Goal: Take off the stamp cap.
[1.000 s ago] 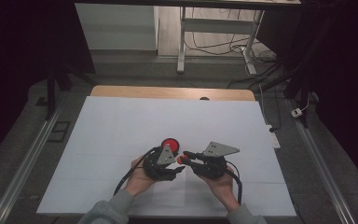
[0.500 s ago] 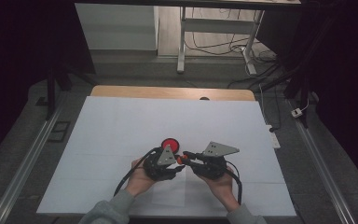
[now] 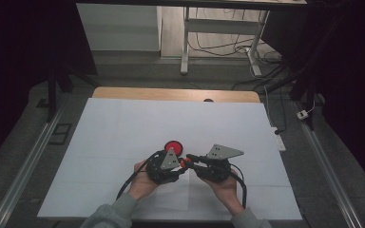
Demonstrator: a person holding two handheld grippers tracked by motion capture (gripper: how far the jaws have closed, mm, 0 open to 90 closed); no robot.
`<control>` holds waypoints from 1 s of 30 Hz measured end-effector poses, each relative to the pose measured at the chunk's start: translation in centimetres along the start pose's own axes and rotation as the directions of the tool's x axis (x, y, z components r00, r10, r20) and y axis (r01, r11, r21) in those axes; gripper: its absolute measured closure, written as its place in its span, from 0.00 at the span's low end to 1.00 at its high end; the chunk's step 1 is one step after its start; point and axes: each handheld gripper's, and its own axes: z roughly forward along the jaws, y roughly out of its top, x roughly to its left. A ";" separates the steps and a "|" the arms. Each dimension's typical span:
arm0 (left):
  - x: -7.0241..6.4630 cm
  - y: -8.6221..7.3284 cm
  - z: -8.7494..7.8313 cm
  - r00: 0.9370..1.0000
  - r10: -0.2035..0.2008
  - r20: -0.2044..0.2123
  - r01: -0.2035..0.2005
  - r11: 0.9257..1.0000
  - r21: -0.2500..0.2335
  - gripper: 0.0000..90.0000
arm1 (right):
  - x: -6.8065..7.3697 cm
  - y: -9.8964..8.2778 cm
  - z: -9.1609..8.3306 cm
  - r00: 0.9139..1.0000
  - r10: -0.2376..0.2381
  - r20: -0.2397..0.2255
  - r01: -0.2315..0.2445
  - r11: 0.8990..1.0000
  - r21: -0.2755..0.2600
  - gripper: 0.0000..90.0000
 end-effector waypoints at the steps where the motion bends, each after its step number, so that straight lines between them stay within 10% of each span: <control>1: 0.0 0.0 0.0 1.000 0.003 -0.001 -0.003 1.000 0.002 0.70 | 0.0 0.0 0.0 1.000 0.000 0.000 0.000 1.000 0.000 0.80; 30: 0.0 -0.2 0.1 1.000 0.001 0.009 -0.001 1.000 0.010 0.73 | 0.2 -0.2 0.1 1.000 -0.011 0.003 0.011 1.000 -0.009 0.80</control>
